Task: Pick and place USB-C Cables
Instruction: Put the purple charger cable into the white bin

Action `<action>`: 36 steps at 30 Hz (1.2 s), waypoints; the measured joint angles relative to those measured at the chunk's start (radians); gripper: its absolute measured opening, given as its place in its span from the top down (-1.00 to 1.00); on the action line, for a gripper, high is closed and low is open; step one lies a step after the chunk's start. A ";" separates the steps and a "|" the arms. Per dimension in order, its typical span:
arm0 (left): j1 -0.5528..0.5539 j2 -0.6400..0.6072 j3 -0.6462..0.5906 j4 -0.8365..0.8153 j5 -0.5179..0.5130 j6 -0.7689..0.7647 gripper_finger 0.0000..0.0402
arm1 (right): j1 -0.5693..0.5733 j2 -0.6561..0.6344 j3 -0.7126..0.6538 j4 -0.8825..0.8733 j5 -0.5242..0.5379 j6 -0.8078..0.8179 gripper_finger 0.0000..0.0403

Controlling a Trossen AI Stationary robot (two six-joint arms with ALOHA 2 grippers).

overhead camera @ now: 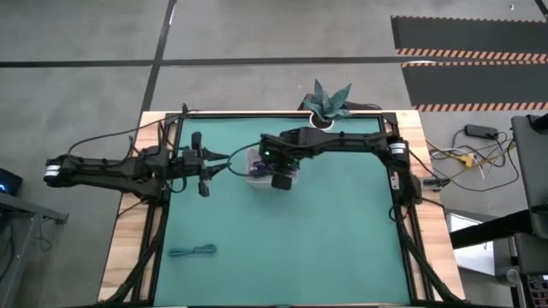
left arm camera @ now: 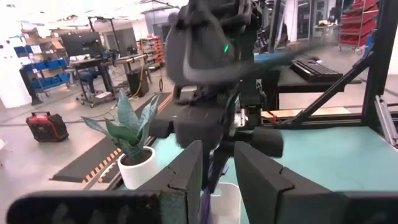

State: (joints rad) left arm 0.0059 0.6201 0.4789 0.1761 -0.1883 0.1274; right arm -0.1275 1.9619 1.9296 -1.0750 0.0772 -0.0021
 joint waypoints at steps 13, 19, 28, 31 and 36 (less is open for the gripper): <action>0.000 0.056 0.000 0.001 0.000 -0.046 0.60 | -0.065 0.136 0.070 -0.002 0.002 -0.010 0.86; 0.000 0.091 0.000 0.013 0.000 -0.046 0.60 | -0.083 0.136 0.065 0.006 0.004 0.001 0.86; 0.000 0.116 0.001 0.044 0.000 -0.063 0.60 | -0.094 0.136 0.059 0.053 0.003 -0.050 0.86; 0.000 0.117 0.001 0.038 0.000 -0.070 0.60 | -0.095 0.136 0.053 0.056 0.003 -0.052 0.86; 0.000 0.120 0.002 0.045 0.000 -0.070 0.60 | -0.094 0.136 0.052 0.059 0.003 -0.070 0.86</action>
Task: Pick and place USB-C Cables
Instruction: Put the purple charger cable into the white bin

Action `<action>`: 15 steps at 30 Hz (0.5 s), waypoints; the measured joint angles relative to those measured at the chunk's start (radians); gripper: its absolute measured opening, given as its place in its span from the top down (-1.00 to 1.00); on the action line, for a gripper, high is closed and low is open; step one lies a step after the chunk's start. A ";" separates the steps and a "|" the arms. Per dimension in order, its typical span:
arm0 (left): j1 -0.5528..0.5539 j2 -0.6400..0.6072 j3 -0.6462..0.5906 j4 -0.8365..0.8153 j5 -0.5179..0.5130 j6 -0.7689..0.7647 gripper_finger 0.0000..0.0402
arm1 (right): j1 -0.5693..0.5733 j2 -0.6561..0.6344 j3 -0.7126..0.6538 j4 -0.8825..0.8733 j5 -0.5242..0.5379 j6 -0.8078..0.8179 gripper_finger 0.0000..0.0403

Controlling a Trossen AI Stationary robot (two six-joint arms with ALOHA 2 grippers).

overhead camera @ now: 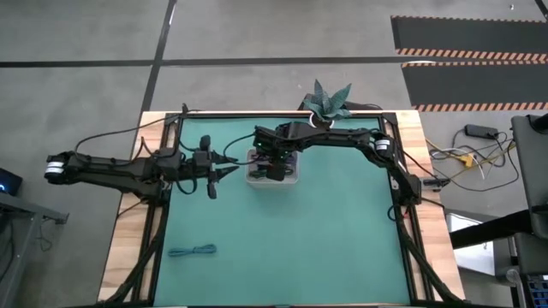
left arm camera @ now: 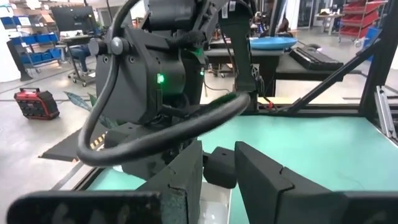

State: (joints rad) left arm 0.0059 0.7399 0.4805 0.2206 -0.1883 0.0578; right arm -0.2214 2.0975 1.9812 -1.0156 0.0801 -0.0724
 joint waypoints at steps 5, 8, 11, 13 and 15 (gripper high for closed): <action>0.000 0.002 0.000 0.006 0.000 0.000 0.60 | 0.000 0.000 0.000 0.000 0.000 0.000 0.86; 0.000 0.004 0.000 0.000 0.000 0.000 0.60 | 0.000 0.000 0.000 0.000 0.000 -0.005 0.86; 0.000 0.005 0.000 0.005 0.000 0.000 0.60 | 0.000 0.000 -0.001 -0.001 0.000 -0.007 0.86; 0.000 0.005 0.000 0.005 0.000 0.000 0.60 | 0.000 0.000 -0.001 -0.004 0.000 -0.007 0.86; 0.000 0.005 0.000 0.006 0.000 0.000 0.60 | 0.000 0.000 -0.002 -0.004 0.000 -0.007 0.86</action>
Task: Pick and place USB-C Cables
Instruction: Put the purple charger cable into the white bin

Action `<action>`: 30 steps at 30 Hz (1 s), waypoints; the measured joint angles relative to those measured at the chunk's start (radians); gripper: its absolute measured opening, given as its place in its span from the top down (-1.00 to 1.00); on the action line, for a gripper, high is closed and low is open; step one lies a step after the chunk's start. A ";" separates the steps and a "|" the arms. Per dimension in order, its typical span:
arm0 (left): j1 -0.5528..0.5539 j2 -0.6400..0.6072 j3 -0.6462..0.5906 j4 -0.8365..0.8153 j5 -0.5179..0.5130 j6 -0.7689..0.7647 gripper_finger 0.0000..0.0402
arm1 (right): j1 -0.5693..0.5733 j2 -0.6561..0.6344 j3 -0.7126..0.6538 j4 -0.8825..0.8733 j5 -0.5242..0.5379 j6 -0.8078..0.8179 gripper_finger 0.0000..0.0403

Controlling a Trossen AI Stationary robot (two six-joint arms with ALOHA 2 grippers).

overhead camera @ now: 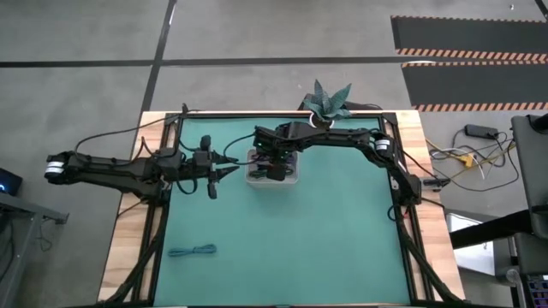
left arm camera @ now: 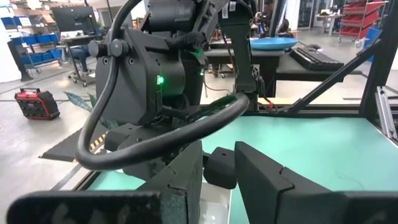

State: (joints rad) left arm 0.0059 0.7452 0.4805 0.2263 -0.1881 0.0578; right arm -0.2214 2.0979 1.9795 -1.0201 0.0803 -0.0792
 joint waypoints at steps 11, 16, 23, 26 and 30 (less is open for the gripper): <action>0.000 -0.002 0.000 -0.006 0.000 0.000 0.60 | 0.000 0.000 -0.022 -0.002 0.000 0.000 0.86; 0.000 -0.003 0.000 -0.004 0.000 0.000 0.60 | 0.000 0.000 -0.022 -0.001 0.000 -0.010 0.86; 0.000 0.000 0.000 -0.003 0.000 -0.001 0.60 | 0.000 0.000 -0.022 -0.001 0.000 -0.010 0.86; 0.000 -0.001 0.000 -0.003 0.000 -0.001 0.60 | 0.000 0.000 -0.022 -0.001 0.000 -0.010 0.86; 0.000 0.000 0.000 -0.003 0.000 -0.001 0.60 | 0.000 0.000 -0.022 -0.001 0.000 -0.010 0.86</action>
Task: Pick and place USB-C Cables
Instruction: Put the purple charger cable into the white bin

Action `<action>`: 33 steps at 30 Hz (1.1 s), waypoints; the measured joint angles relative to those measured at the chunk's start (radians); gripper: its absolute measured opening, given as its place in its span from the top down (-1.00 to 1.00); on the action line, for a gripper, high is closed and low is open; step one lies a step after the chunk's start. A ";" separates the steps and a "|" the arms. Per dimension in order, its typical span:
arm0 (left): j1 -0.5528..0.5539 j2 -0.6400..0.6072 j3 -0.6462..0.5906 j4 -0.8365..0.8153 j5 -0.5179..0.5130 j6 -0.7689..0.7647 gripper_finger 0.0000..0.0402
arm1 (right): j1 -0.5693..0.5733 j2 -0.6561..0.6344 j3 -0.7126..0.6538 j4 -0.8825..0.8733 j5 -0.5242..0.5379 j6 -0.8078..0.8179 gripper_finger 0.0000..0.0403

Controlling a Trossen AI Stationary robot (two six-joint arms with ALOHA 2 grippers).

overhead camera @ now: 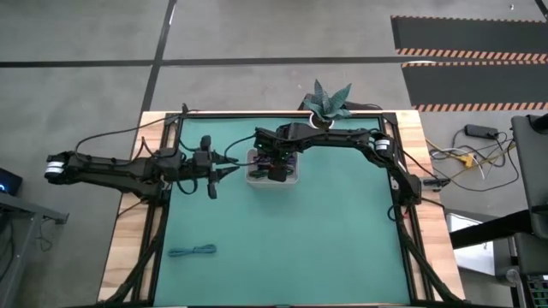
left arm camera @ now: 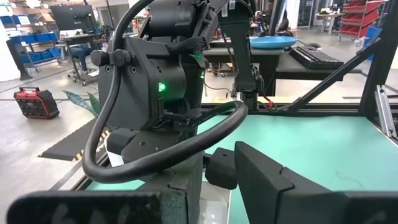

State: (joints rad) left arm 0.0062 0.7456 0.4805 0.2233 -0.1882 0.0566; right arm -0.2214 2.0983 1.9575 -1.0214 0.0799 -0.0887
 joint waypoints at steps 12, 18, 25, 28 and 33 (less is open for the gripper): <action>0.000 0.008 0.000 0.001 0.000 -0.001 0.60 | 0.000 0.000 0.000 -0.002 0.000 -0.008 0.86; 0.000 0.013 0.000 0.003 0.000 0.001 0.60 | -0.004 0.000 0.000 -0.002 0.000 -0.017 0.86; 0.000 0.011 0.000 0.001 0.000 0.001 0.60 | -0.004 0.000 0.000 0.010 -0.001 -0.029 0.86; 0.000 0.011 0.000 0.001 0.000 0.001 0.60 | -0.004 0.000 0.000 0.011 -0.001 -0.035 0.86; 0.000 0.010 0.000 0.001 0.000 0.002 0.60 | -0.004 0.000 -0.010 0.044 -0.002 -0.040 0.86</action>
State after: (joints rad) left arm 0.0059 0.7559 0.4805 0.2241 -0.1879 0.0582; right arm -0.2253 2.0983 1.9479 -0.9775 0.0779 -0.1284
